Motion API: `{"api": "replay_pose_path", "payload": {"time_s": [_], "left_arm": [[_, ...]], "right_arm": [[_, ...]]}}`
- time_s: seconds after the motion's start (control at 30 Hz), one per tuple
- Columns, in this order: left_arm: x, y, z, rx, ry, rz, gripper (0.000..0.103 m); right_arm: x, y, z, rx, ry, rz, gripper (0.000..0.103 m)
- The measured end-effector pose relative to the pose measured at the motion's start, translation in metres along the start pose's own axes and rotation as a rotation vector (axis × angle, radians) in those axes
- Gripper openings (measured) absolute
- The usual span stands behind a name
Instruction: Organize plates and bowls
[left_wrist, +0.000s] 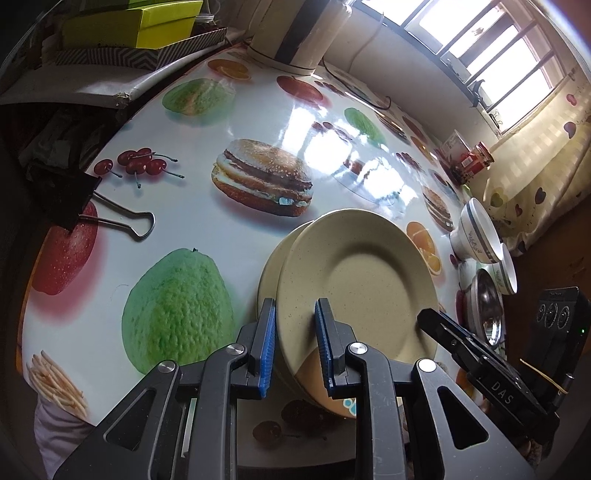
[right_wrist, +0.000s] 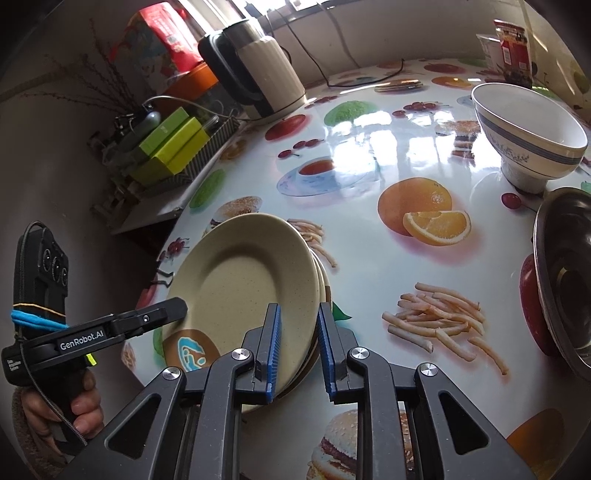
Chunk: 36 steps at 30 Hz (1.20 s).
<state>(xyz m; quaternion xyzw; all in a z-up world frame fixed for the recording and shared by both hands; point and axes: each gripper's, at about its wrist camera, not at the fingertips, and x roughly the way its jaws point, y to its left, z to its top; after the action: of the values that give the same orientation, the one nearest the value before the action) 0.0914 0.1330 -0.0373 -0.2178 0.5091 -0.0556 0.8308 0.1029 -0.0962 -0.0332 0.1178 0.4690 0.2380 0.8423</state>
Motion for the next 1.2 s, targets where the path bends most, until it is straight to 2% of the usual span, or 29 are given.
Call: {"api": "replay_pose_path", "payload": {"time_s": [0.63, 0.87, 0.93, 0.97, 1.07, 1.13, 1.2], "left_arm": [[-0.001, 0.001, -0.001, -0.006, -0.001, 0.0, 0.021], [-0.005, 0.004, -0.002, -0.012, -0.024, 0.005, 0.022], [-0.006, 0.006, -0.003, -0.019, -0.031, -0.002, 0.025], [-0.007, 0.007, -0.003, -0.025, -0.032, -0.013, 0.029], [-0.008, 0.008, -0.005, -0.038, -0.037, -0.029, 0.038], [-0.008, 0.009, -0.007, -0.041, -0.038, -0.035, 0.04], [-0.007, 0.012, -0.009, -0.058, -0.031, -0.046, 0.042]], "right_arm": [[0.005, -0.004, -0.003, 0.019, 0.006, -0.005, 0.023], [0.007, -0.004, -0.004, 0.018, 0.01, -0.005, 0.023], [0.007, -0.004, -0.005, 0.019, 0.01, 0.0, 0.024], [0.007, -0.004, -0.005, 0.019, 0.013, 0.001, 0.025], [0.009, -0.003, -0.005, 0.018, 0.017, 0.005, 0.034], [0.009, -0.004, -0.005, 0.024, 0.016, 0.006, 0.04], [0.008, -0.005, -0.006, 0.03, 0.018, 0.009, 0.041]]}}
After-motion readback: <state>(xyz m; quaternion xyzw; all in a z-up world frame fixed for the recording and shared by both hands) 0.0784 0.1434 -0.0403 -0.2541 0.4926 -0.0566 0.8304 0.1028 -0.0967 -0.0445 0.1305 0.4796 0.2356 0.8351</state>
